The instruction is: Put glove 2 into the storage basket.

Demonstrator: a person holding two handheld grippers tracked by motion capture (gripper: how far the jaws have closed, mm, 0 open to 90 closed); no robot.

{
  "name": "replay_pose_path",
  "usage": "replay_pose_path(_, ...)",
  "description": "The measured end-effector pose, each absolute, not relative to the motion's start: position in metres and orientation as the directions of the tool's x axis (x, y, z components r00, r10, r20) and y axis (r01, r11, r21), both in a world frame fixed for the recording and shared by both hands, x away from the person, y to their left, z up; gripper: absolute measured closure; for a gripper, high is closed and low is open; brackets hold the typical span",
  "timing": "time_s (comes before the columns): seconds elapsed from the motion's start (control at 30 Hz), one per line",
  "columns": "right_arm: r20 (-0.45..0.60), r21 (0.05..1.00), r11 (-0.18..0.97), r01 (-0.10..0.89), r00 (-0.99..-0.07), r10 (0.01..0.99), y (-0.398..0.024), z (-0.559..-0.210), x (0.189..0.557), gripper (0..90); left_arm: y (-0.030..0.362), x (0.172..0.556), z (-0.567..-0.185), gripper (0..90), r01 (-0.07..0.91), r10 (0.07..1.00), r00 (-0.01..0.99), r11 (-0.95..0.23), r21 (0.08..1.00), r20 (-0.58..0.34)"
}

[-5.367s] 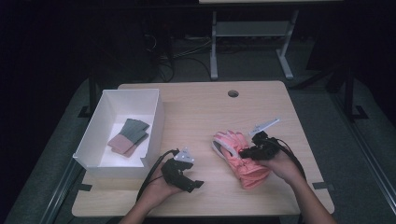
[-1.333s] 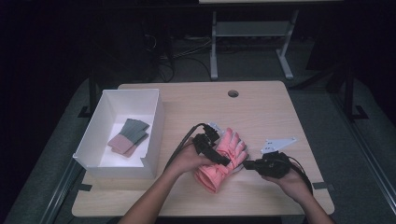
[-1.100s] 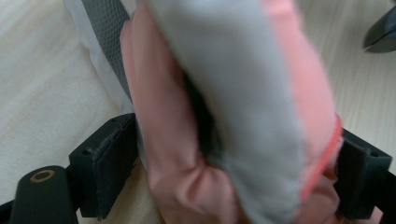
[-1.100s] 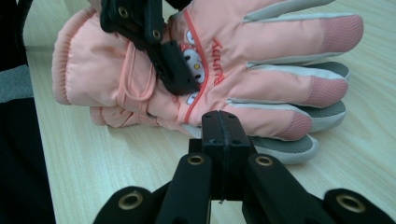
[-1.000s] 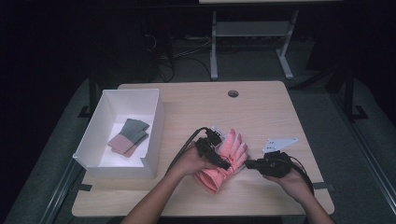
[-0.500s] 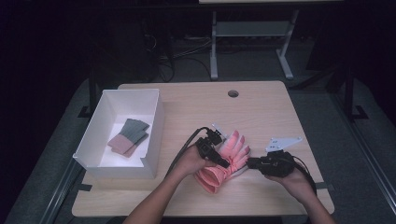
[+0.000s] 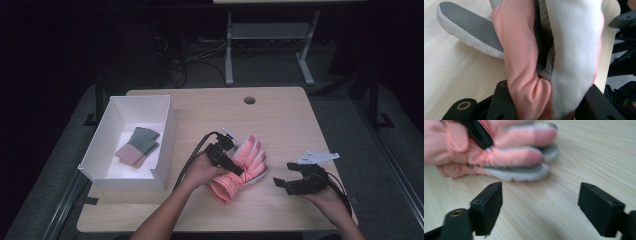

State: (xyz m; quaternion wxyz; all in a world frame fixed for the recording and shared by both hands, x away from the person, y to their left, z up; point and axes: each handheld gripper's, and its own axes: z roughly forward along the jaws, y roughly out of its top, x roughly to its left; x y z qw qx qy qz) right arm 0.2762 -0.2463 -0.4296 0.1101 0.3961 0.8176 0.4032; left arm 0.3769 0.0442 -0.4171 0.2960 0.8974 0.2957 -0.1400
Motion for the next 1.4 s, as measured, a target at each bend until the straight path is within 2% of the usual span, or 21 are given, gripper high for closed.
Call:
replay_pose_path(0.23,0.12,0.747,0.353,0.564,-0.636,0.762,-0.244,-0.432,0.283,13.5,0.066,0.372,-0.386,64.6,0.64,0.47,0.768,-0.598,0.483,-0.435)
replay_pose_path(0.4,0.108,0.744,0.373,0.554,-0.651,0.752,-0.236,-0.435,0.287,10.6,0.087,0.371,-0.364,64.5,0.66,0.503,0.751,-0.563,0.497,-0.428)
replay_pose_path(1.1,0.104,0.743,0.368,0.56,-0.639,0.762,-0.233,-0.436,0.293,10.5,0.183,0.358,-0.264,64.4,0.693,0.624,0.693,-0.441,0.57,-0.361)
replay_pose_path(1.27,0.1,0.74,0.369,0.562,-0.635,0.766,-0.233,-0.436,0.293,10.5,0.205,0.356,-0.251,64.3,0.694,0.646,0.68,-0.416,0.587,-0.346)
replay_pose_path(1.4,0.097,0.743,0.371,0.557,-0.638,0.764,-0.233,-0.435,0.292,10.5,0.239,0.358,-0.237,64.3,0.715,0.691,0.637,-0.363,0.598,-0.342)
